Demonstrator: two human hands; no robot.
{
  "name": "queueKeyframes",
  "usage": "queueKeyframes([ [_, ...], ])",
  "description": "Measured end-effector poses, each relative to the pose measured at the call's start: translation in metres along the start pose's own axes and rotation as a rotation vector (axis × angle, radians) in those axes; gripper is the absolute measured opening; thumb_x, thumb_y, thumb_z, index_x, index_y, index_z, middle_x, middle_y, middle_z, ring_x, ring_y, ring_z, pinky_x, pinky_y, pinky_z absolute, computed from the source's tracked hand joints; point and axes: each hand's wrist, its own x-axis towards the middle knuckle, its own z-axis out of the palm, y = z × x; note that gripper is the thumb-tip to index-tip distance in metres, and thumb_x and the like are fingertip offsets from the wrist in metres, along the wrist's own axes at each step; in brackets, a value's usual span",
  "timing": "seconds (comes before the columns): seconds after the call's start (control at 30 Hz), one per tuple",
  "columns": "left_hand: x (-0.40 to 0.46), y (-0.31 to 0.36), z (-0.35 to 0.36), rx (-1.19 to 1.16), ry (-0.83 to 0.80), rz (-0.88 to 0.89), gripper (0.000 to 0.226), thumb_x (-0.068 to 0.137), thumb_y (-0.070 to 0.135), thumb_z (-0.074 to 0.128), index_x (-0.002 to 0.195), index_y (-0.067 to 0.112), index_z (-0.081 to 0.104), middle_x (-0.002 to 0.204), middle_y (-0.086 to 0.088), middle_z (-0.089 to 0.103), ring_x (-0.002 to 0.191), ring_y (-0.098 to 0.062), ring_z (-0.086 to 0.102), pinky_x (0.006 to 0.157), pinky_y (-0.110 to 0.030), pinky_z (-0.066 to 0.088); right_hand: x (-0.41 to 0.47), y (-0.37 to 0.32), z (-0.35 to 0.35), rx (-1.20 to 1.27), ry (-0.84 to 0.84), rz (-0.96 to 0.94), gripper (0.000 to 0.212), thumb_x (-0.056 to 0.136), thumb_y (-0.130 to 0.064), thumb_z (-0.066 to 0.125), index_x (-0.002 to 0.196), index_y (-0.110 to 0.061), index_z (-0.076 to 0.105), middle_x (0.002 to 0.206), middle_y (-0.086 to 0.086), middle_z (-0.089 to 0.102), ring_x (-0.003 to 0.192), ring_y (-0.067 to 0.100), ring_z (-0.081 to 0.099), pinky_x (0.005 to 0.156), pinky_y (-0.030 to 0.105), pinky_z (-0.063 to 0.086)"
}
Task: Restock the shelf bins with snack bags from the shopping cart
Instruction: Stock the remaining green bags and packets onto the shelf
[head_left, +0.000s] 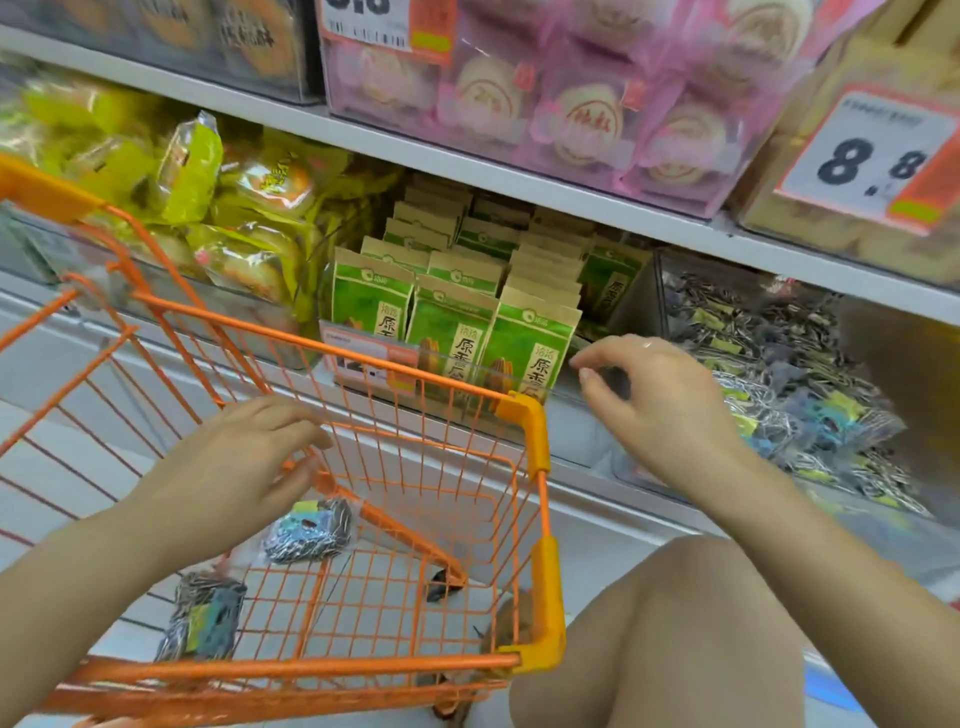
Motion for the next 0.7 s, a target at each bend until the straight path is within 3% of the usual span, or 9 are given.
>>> queueKeyframes([
  [0.13,0.007,0.006,0.002,-0.027,-0.009,-0.009,0.046,0.085,0.046,0.030,0.099,0.026,0.068,0.104,0.006,0.066,0.097,-0.018,0.063,0.079,-0.039,0.053,0.013,0.028,-0.021,0.077,-0.033,0.117,0.025,0.091,-0.015,0.053,0.106,-0.022,0.071,0.100,-0.003,0.072,0.092,0.015,0.064,0.085,0.031,0.049],
  [0.27,0.024,0.030,0.001,-0.046,-0.009,0.054,0.044,0.084,0.048,0.031,0.100,0.028,0.067,0.103,0.011,0.065,0.094,-0.016,0.064,0.072,-0.033,0.053,0.043,0.023,-0.013,-0.006,-0.476,0.093,0.037,0.094,-0.010,0.042,0.124,-0.013,0.063,0.121,0.001,0.066,0.113,0.017,0.058,0.099,0.028,0.043],
  [0.33,0.033,0.041,0.005,-0.070,-0.015,0.068,0.045,0.083,0.046,0.031,0.100,0.025,0.068,0.102,0.009,0.066,0.092,-0.017,0.064,0.072,-0.032,0.053,0.063,0.022,-0.001,-0.021,-0.625,0.207,0.038,0.100,-0.024,0.040,0.122,-0.001,0.061,0.119,0.012,0.064,0.109,0.027,0.058,0.095,0.033,0.045],
  [0.4,0.036,0.044,0.010,-0.085,-0.031,0.065,0.045,0.083,0.045,0.031,0.100,0.025,0.067,0.101,0.009,0.066,0.092,-0.017,0.064,0.072,-0.033,0.052,0.078,0.025,0.000,0.217,-0.626,0.417,0.064,0.098,-0.056,0.030,0.114,-0.002,0.060,0.108,0.013,0.064,0.095,0.027,0.061,0.088,0.034,0.048],
  [0.47,0.033,0.037,0.017,-0.079,-0.038,0.052,0.042,0.083,0.044,0.032,0.097,0.026,0.067,0.099,0.009,0.066,0.090,-0.018,0.065,0.070,-0.034,0.054,0.088,0.033,-0.002,0.510,-0.569,0.617,0.078,0.088,-0.075,0.019,0.110,-0.011,0.058,0.100,0.016,0.062,0.086,0.027,0.061,0.084,0.036,0.052],
  [0.53,0.029,0.028,0.022,-0.076,-0.048,0.032,0.040,0.082,0.045,0.034,0.096,0.027,0.067,0.099,0.010,0.065,0.090,-0.018,0.064,0.071,-0.035,0.055,0.095,0.039,0.000,0.611,-0.642,0.719,0.104,0.082,-0.082,0.011,0.131,0.002,0.049,0.104,0.032,0.055,0.093,0.040,0.056,0.101,0.045,0.046],
  [0.57,0.029,0.025,0.023,-0.075,-0.053,0.028,0.040,0.082,0.046,0.034,0.096,0.028,0.067,0.099,0.010,0.065,0.091,-0.017,0.064,0.072,-0.035,0.055,0.095,0.038,0.001,0.644,-0.678,0.741,0.109,0.081,-0.083,0.011,0.140,0.004,0.037,0.105,0.032,0.052,0.096,0.040,0.053,0.104,0.046,0.041],
  [0.63,0.029,0.024,0.022,-0.083,-0.050,0.027,0.040,0.082,0.046,0.034,0.096,0.028,0.067,0.099,0.011,0.064,0.090,-0.017,0.063,0.071,-0.035,0.055,0.096,0.030,0.009,0.732,-0.638,0.823,0.102,0.082,-0.082,0.015,0.151,-0.007,0.016,0.131,0.028,0.047,0.117,0.039,0.050,0.103,0.046,0.038],
  [0.7,0.029,0.026,0.021,-0.086,-0.028,0.043,0.039,0.082,0.044,0.034,0.094,0.027,0.067,0.096,0.011,0.064,0.087,-0.017,0.064,0.067,-0.035,0.055,0.097,0.025,0.015,0.789,-0.440,0.855,0.087,0.087,-0.077,0.021,0.152,-0.019,0.017,0.144,0.025,0.039,0.125,0.041,0.047,0.105,0.047,0.039],
])
